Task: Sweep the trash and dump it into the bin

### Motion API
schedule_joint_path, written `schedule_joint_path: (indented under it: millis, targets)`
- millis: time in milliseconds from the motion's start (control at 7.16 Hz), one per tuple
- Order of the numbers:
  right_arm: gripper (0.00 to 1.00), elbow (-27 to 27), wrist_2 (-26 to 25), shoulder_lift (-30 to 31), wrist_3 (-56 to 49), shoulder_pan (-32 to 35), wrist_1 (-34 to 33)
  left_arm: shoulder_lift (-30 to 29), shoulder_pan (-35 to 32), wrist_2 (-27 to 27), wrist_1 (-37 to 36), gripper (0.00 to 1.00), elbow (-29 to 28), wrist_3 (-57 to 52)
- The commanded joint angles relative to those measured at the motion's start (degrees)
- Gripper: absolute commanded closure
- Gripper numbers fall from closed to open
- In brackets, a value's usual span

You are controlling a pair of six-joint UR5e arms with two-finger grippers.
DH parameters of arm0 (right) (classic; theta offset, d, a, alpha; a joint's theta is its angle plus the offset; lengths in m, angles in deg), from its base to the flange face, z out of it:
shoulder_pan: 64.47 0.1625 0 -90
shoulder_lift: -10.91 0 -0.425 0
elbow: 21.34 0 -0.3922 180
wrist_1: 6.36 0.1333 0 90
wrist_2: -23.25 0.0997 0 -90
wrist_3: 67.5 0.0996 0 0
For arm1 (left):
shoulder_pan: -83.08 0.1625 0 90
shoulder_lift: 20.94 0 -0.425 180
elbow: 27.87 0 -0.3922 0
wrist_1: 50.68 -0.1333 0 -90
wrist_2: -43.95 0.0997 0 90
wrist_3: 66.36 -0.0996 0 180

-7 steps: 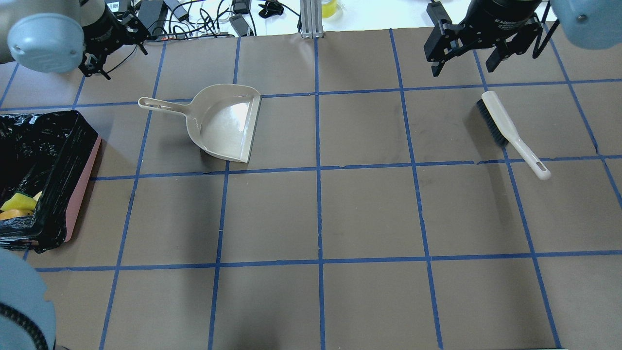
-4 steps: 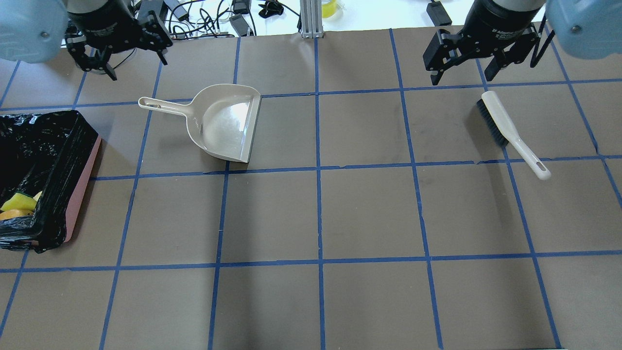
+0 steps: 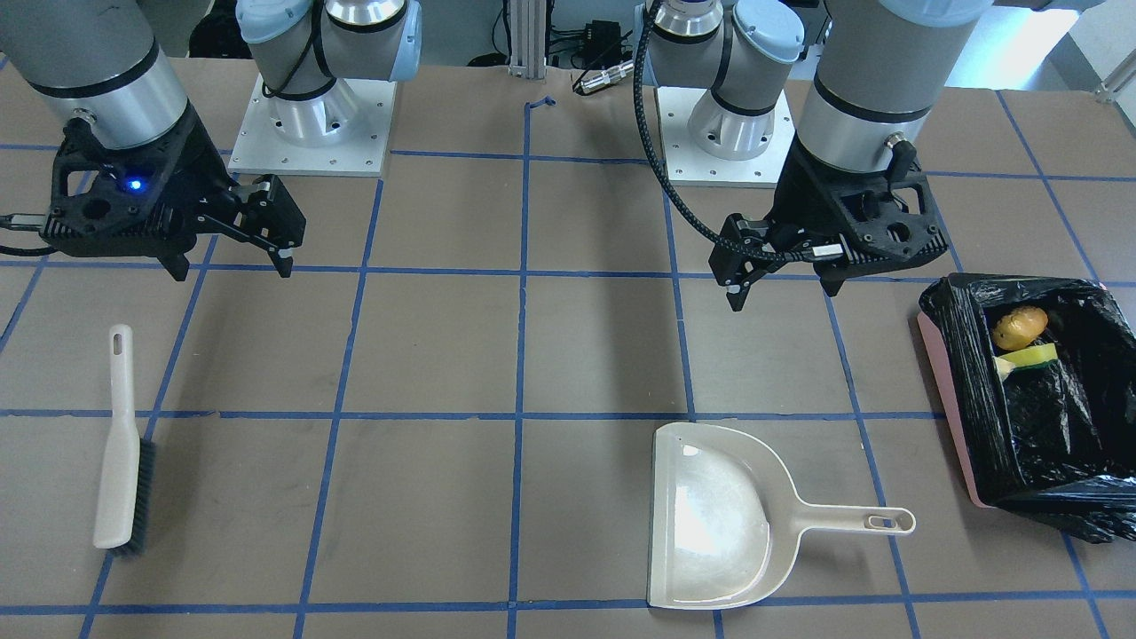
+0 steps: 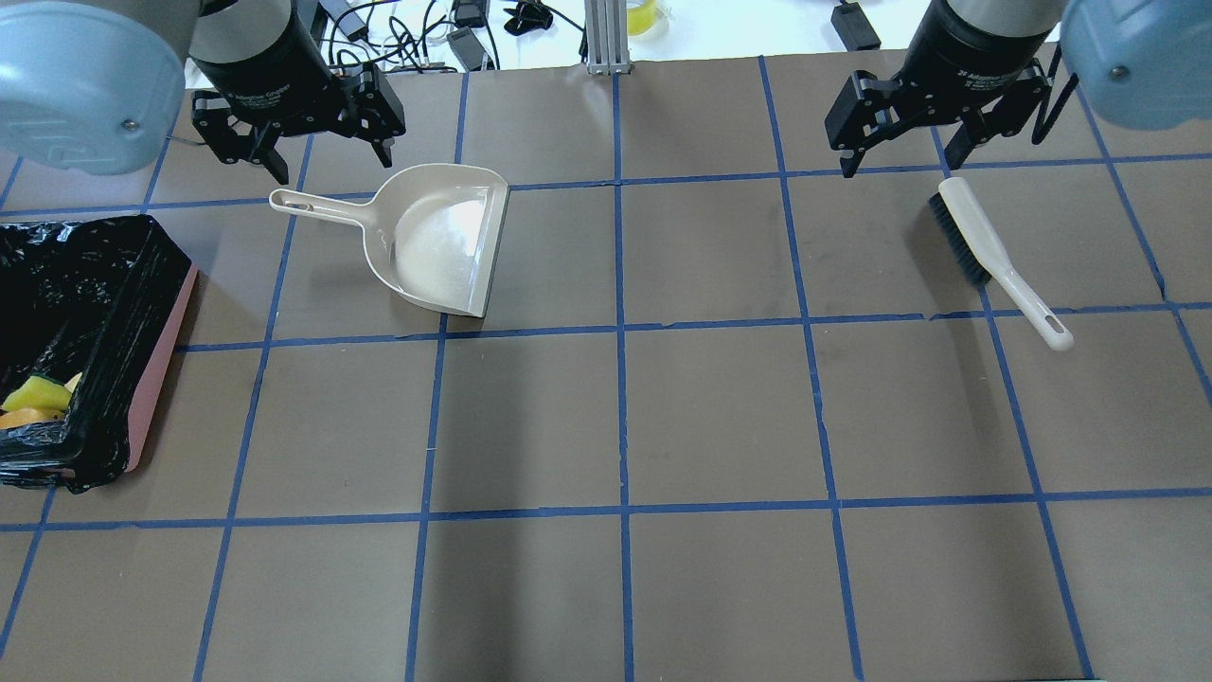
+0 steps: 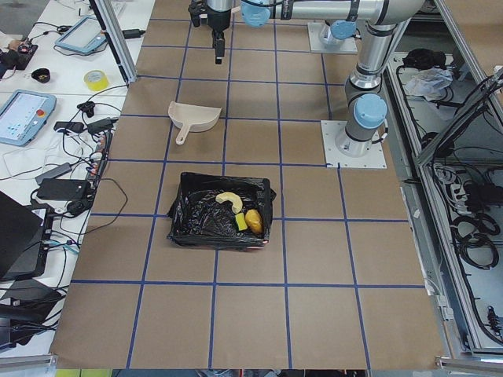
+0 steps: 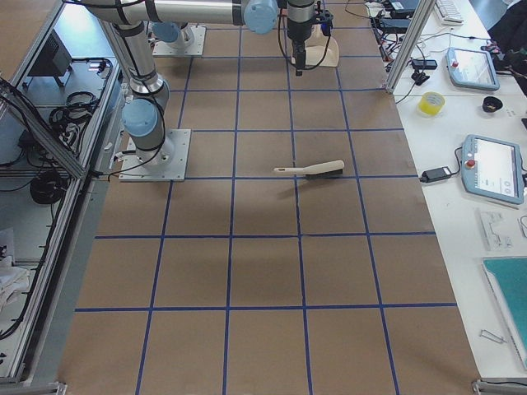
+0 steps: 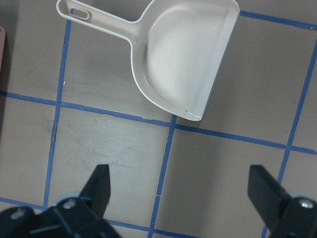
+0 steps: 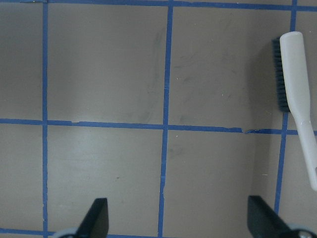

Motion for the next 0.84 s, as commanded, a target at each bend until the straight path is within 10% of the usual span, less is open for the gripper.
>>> schedule_joint_path:
  millis: [0,698]
  targets:
    - [0.00,-0.02,0.16,-0.03,0.04,-0.15,0.08,0.98,2.87,-2.40,6.19,0.00,0.28,-9.24]
    - [0.00,-0.02,0.25,-0.03,-0.05,-0.23,0.08,2.83,6.22,-1.70,7.09,0.00,0.45,-15.63]
